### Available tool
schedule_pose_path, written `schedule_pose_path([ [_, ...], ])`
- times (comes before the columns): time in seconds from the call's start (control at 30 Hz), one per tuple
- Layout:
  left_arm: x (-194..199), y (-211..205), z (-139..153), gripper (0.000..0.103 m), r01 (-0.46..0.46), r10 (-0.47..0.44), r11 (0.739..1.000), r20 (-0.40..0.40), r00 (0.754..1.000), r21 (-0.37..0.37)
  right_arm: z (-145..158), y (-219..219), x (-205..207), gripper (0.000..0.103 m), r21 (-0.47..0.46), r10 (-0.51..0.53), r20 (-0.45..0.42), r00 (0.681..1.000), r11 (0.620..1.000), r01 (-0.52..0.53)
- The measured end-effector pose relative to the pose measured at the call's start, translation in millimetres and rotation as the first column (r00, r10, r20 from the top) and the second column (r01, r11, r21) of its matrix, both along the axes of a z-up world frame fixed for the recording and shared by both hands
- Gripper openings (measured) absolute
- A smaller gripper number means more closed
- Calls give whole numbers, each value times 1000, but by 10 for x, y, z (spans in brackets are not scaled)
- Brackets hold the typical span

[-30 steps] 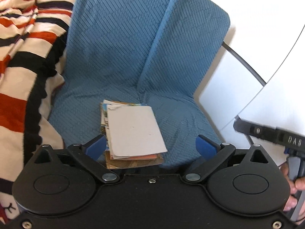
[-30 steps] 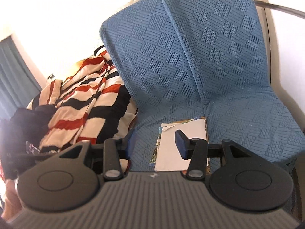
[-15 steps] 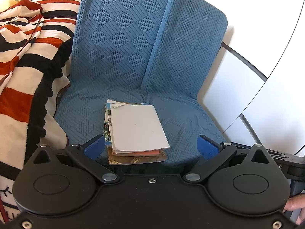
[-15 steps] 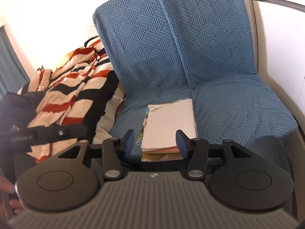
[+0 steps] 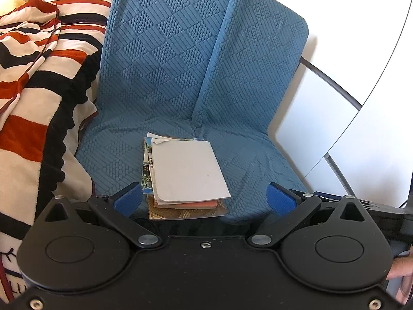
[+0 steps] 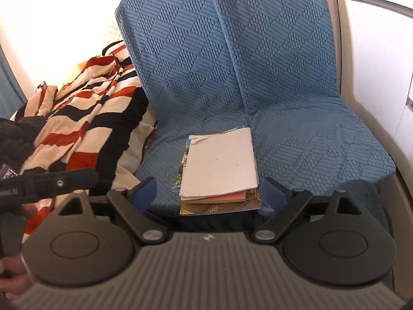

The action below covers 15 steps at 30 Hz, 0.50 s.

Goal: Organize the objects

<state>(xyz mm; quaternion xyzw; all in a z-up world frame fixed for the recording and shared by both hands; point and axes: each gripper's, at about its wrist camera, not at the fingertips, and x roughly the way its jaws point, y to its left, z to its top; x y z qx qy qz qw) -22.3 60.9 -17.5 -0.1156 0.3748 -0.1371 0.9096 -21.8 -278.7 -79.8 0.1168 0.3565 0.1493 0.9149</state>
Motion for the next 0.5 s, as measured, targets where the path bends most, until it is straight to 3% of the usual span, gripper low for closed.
schedule_pose_path([
  [0.5,9,-66,-19,102,22,-22,1000,1,1000,-3,-11,0,1,90,6,-9,-15,1000,1000,9],
])
